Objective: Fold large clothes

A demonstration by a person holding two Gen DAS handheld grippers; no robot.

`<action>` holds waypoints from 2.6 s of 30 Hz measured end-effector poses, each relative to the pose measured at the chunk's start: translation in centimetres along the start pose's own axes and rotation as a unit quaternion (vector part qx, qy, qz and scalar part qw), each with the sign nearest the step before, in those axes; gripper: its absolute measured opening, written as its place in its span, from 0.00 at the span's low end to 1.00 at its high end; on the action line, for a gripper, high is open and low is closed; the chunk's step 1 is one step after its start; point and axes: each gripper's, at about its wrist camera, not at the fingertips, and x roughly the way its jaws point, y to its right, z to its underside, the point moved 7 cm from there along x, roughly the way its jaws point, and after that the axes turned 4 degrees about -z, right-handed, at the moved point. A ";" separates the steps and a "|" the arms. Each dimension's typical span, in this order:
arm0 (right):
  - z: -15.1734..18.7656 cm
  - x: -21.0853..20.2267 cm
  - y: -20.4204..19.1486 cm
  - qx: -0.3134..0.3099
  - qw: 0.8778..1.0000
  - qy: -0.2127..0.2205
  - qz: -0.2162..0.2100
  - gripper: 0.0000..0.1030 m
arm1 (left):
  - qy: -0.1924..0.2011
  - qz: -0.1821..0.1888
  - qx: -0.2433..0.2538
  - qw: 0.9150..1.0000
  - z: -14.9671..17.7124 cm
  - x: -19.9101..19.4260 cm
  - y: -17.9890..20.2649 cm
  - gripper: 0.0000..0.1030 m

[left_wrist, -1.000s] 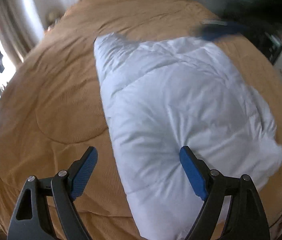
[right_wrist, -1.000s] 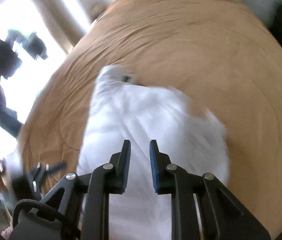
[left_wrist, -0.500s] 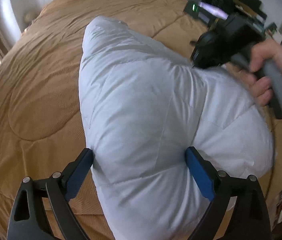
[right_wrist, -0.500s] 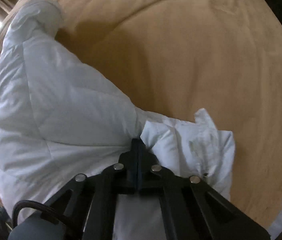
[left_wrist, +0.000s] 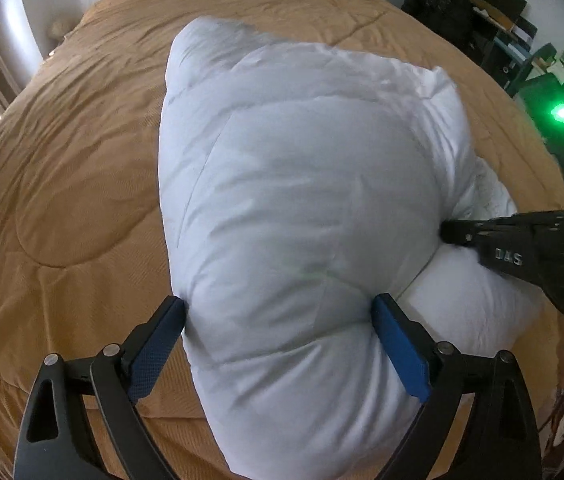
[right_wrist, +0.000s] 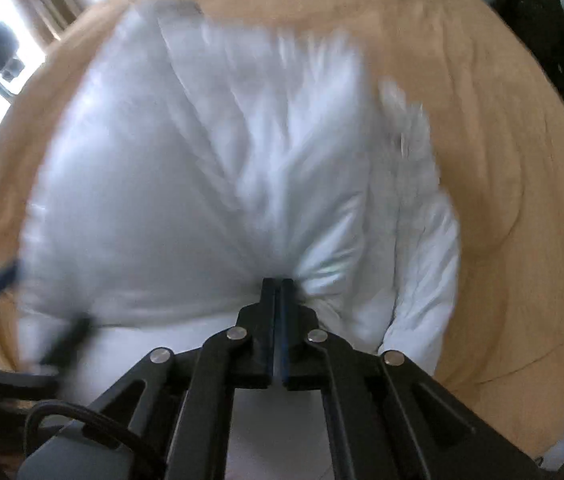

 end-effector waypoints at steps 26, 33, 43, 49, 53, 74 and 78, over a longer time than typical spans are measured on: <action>4.5 -6.6 -4.7 0.001 0.995 0.095 -0.009 0.41 | -0.024 -0.114 -0.198 0.973 10.2 -11.8 -7.6 0.92; 7.4 -8.6 -3.9 0.014 0.988 0.154 -0.028 0.50 | -0.005 -0.114 -0.208 0.972 10.1 -13.6 -8.5 0.92; 11.2 -8.2 -4.9 -0.014 0.995 0.095 0.025 0.71 | -0.002 -0.103 -0.207 0.973 10.3 -15.0 -8.1 0.92; 13.4 -17.2 -4.2 0.040 0.993 0.088 0.064 0.82 | -0.003 -0.112 -0.182 0.977 9.0 -16.9 -6.7 0.92; 14.2 -21.2 -5.4 0.045 0.993 0.098 0.054 0.82 | 0.009 -0.096 -0.171 0.981 8.2 -18.9 -5.3 0.92; 16.7 -26.1 -8.2 0.037 0.988 0.145 0.027 0.84 | 0.028 -0.106 -0.139 0.984 8.9 -23.1 -2.8 0.92; 16.9 -26.4 -8.2 0.038 0.987 0.151 0.035 0.84 | 0.027 -0.098 -0.136 0.986 9.2 -23.3 -2.2 0.92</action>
